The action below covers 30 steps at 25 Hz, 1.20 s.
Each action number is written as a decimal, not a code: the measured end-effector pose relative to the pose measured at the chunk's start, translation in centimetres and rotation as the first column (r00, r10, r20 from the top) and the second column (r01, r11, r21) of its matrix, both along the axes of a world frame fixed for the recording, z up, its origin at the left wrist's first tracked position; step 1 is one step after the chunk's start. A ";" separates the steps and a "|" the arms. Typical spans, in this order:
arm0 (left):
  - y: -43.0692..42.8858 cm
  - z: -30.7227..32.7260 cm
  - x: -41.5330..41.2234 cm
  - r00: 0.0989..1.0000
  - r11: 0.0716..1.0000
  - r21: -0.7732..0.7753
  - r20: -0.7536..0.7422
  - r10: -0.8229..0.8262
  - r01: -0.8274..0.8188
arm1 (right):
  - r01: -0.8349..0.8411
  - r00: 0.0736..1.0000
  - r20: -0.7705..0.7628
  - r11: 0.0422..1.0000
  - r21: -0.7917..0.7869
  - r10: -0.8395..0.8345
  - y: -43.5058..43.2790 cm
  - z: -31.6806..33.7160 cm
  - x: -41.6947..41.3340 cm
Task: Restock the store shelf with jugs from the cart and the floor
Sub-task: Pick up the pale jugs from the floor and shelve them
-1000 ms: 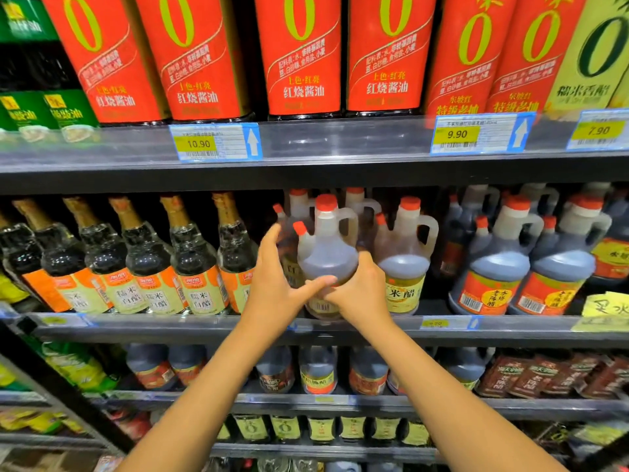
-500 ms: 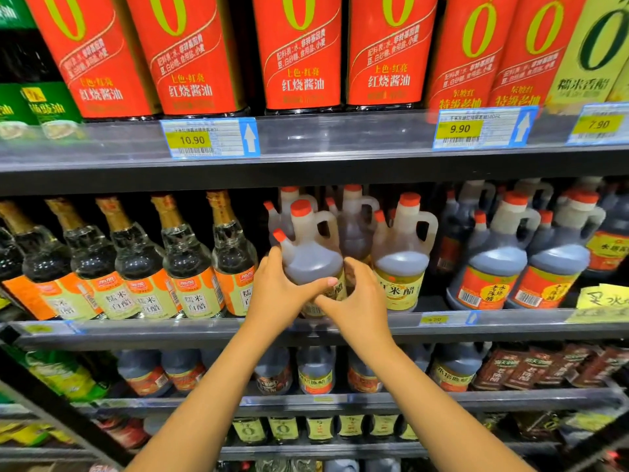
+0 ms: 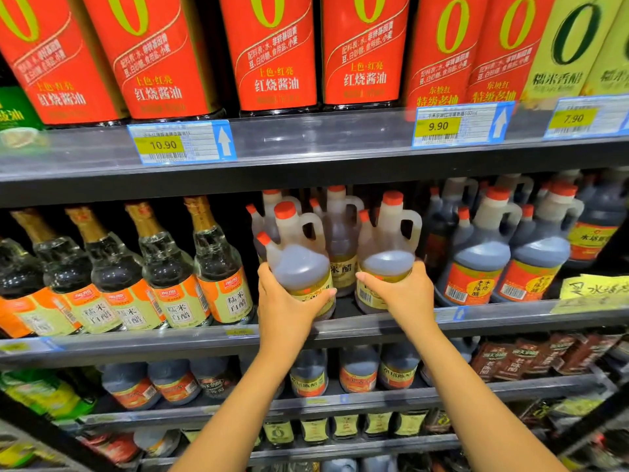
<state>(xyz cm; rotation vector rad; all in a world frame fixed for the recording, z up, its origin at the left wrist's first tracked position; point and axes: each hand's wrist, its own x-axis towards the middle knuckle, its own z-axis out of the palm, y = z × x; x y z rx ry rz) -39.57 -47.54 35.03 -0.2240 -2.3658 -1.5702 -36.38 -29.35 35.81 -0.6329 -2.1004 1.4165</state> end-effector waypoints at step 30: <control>-3.0 -1.1 -3.0 0.999 0.994 -0.103 0.010 0.037 -0.036 | -0.063 0.994 -0.080 0.987 0.145 0.075 0.2 0.0 -0.1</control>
